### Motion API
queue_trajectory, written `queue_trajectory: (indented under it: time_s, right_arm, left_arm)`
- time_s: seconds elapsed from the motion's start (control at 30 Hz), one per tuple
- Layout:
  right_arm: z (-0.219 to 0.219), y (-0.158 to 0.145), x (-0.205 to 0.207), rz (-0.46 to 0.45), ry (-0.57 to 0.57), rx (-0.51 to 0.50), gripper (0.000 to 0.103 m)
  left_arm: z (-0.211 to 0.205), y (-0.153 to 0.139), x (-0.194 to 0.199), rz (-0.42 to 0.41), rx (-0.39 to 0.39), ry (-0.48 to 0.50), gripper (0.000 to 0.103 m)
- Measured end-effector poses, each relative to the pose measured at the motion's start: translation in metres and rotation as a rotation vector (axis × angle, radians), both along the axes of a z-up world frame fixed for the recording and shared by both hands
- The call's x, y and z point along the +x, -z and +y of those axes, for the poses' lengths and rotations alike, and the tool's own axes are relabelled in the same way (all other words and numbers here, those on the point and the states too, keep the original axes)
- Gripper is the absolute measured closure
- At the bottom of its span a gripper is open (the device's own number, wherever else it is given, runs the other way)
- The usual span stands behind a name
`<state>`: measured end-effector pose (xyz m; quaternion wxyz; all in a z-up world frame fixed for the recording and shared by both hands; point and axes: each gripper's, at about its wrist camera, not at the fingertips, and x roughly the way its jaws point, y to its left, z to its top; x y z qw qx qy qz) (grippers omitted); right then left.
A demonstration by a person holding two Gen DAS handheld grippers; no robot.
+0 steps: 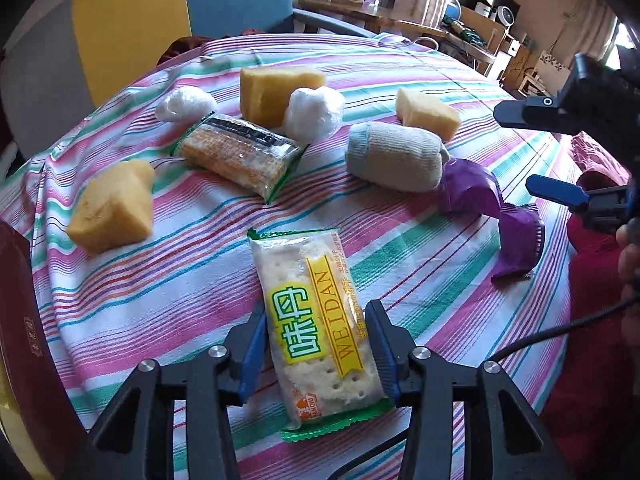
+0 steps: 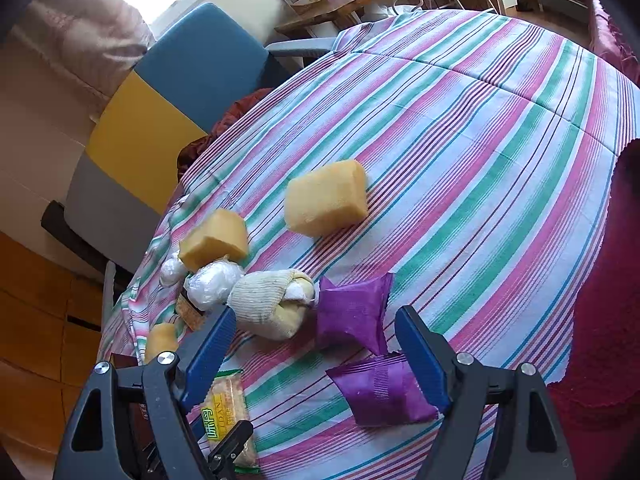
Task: Organize objects
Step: 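Grasp the cracker packet with the left tool while the right tool grasps a purple packet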
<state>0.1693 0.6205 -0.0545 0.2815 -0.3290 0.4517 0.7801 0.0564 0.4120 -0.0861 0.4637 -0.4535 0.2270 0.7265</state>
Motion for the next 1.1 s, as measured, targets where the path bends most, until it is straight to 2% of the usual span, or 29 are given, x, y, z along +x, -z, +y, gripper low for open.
queue_trajectory:
  time_s: [0.1, 0.17, 0.33, 0.37, 0.4, 0.57, 0.7, 0.73, 0.77, 0.8, 0.83, 0.87, 0.9, 1.1]
  right_arm:
    - [0.0, -0.001, -0.002, -0.023, -0.024, -0.004, 0.02]
    - [-0.002, -0.01, -0.003, -0.054, -0.072, 0.031, 0.02]
    - [-0.006, -0.027, -0.006, -0.218, -0.19, 0.113, 0.02]
    - [-0.008, -0.026, -0.005, -0.239, -0.206, 0.113, 0.02]
    - [-0.009, -0.024, -0.004, -0.256, -0.222, 0.109, 0.02]
    - [-0.021, -0.002, -0.013, -0.378, -0.302, 0.075, 0.02]
    - [-0.028, 0.019, -0.028, -0.456, -0.351, 0.048, 0.021]
    - [-0.03, 0.026, -0.032, -0.486, -0.359, 0.048, 0.029]
    - [-0.031, 0.032, -0.036, -0.521, -0.371, 0.058, 0.042]
    - [-0.032, 0.036, -0.039, -0.557, -0.376, 0.063, 0.069]
    - [-0.033, 0.037, -0.04, -0.56, -0.379, 0.066, 0.069]
    - [-0.034, 0.036, -0.041, -0.551, -0.386, 0.075, 0.069]
    - [-0.035, 0.035, -0.041, -0.544, -0.391, 0.077, 0.07]
    - [-0.038, 0.031, -0.033, -0.494, -0.394, 0.08, 0.07]
  left_arm:
    - [-0.004, 0.001, -0.003, -0.004, 0.01, -0.011, 0.057]
    - [-0.013, -0.001, -0.005, -0.003, 0.023, -0.015, 0.059]
    - [-0.031, -0.009, -0.009, -0.031, 0.07, -0.034, 0.06]
    - [-0.038, -0.011, -0.01, -0.03, 0.08, -0.036, 0.063]
    - [-0.041, -0.013, -0.01, -0.035, 0.087, -0.035, 0.074]
    - [-0.055, -0.02, -0.014, -0.028, 0.104, -0.045, 0.076]
    - [-0.058, -0.013, -0.02, -0.072, 0.099, -0.041, 0.075]
    - [-0.057, -0.012, -0.02, -0.069, 0.095, -0.037, 0.074]
    - [-0.056, -0.011, -0.019, -0.064, 0.088, -0.03, 0.067]
    - [-0.056, -0.009, -0.019, -0.063, 0.077, -0.029, 0.061]
    - [-0.057, -0.006, -0.02, -0.078, 0.071, -0.033, 0.048]
    - [-0.057, -0.003, -0.021, -0.102, 0.073, -0.033, 0.038]
    - [-0.058, -0.001, -0.022, -0.118, 0.081, -0.033, 0.037]
    - [-0.056, -0.001, -0.013, -0.073, 0.065, -0.004, 0.034]
